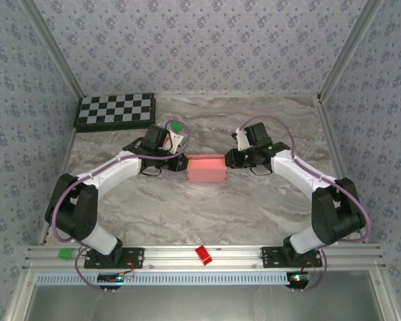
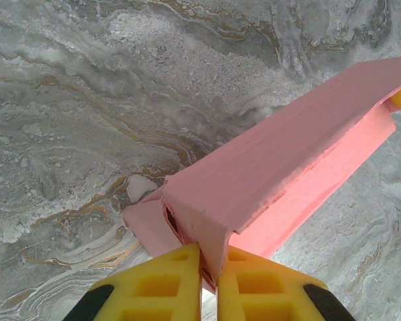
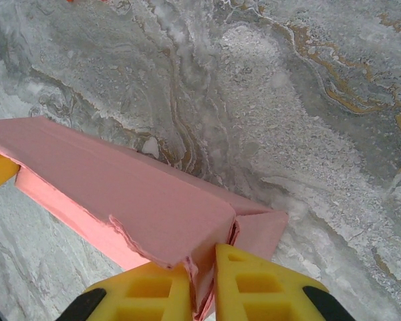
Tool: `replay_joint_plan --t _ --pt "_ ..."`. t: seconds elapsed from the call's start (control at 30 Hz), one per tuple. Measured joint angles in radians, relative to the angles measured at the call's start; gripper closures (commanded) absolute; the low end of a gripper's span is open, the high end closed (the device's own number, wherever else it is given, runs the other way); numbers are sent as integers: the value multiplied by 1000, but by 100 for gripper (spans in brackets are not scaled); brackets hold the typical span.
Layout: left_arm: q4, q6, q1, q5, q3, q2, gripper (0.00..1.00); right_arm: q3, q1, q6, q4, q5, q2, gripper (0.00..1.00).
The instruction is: Fold the paper box
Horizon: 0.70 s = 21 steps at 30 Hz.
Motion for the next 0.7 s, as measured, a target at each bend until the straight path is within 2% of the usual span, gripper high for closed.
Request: replay_joint_plan --t 0.37,0.7 --pt "0 2 0 -3 -2 -1 86 0 32 -5 -7 60 -1 75" --pt "-23 17 -1 -7 -2 -15 66 0 42 -8 -15 73 -9 74"
